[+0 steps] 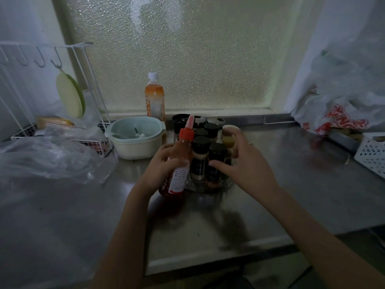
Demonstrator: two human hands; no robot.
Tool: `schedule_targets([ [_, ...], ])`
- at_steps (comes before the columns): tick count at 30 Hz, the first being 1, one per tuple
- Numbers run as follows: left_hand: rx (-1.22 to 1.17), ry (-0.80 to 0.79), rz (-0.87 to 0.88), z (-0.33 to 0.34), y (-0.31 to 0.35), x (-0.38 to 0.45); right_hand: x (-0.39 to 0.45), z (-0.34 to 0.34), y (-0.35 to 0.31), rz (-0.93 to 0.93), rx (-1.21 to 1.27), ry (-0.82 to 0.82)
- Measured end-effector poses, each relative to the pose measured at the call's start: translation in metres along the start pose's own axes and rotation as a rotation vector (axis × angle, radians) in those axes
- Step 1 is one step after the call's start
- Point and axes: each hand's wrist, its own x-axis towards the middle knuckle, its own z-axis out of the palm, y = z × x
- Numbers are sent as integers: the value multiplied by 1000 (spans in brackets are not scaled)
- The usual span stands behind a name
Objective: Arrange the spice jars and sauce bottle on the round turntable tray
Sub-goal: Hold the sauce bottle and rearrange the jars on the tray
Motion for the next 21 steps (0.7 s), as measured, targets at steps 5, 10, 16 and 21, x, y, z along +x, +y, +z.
schedule_targets([
  [5, 11, -8, -29, -3, 1, -2, -8, 3, 12, 77, 93, 16],
  [10, -8, -100, -33, -8, -3, 0, 0, -1, 24, 149, 350, 38],
  [16, 13, -93, 4, -7, -2, 0, 26, -7, 39, 18, 133, -279],
  [21, 21, -116, -3, -7, -1, 0, 27, 7, 47, 29, 182, -211],
])
